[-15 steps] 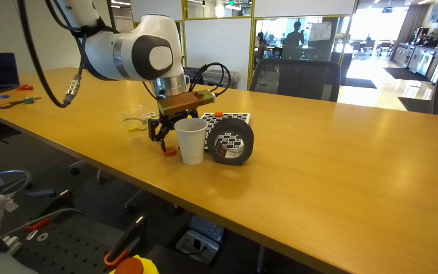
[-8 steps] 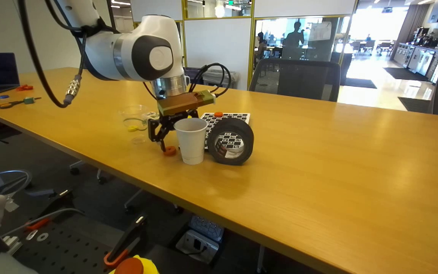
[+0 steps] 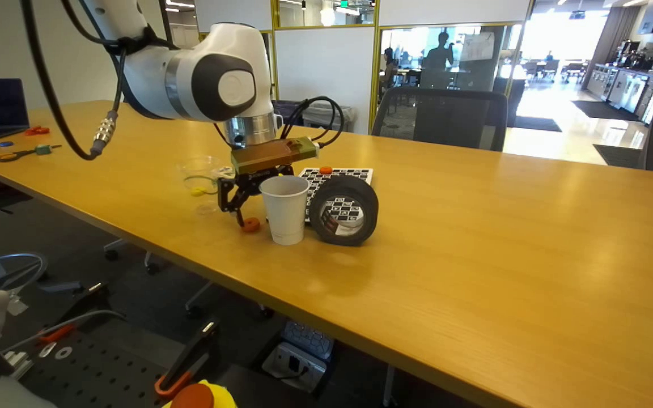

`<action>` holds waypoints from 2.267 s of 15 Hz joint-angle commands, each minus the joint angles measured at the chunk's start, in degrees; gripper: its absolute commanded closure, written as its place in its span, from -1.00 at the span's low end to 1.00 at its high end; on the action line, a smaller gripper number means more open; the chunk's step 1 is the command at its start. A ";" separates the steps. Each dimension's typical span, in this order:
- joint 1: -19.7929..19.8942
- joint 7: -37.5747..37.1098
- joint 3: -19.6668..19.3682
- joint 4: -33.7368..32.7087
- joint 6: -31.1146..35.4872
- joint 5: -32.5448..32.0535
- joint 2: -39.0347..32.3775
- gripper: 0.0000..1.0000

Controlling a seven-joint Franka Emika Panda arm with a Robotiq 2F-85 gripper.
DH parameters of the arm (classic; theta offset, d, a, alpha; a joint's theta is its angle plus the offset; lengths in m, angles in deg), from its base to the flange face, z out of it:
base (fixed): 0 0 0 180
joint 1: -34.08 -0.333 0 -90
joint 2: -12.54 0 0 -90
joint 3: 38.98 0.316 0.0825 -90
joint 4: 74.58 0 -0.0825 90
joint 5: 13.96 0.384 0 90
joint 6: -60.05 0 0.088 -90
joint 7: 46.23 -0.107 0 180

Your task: Pick up the orange and yellow objects from the table and put them in the two cups

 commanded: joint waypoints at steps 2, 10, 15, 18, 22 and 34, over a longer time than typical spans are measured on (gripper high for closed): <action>0.86 0.17 1.07 0.76 -1.13 1.75 2.44 -1.00; 0.06 -1.29 0.97 2.81 -0.99 1.74 4.92 -1.00; -0.20 -0.81 1.40 3.99 -2.13 3.36 5.37 -1.00; -0.06 -0.24 1.82 3.69 -2.35 6.19 4.94 -1.00; -0.04 -0.11 2.04 3.35 -2.38 8.28 4.57 -1.00; -0.12 -1.35 1.53 3.25 -3.24 6.58 4.26 -1.00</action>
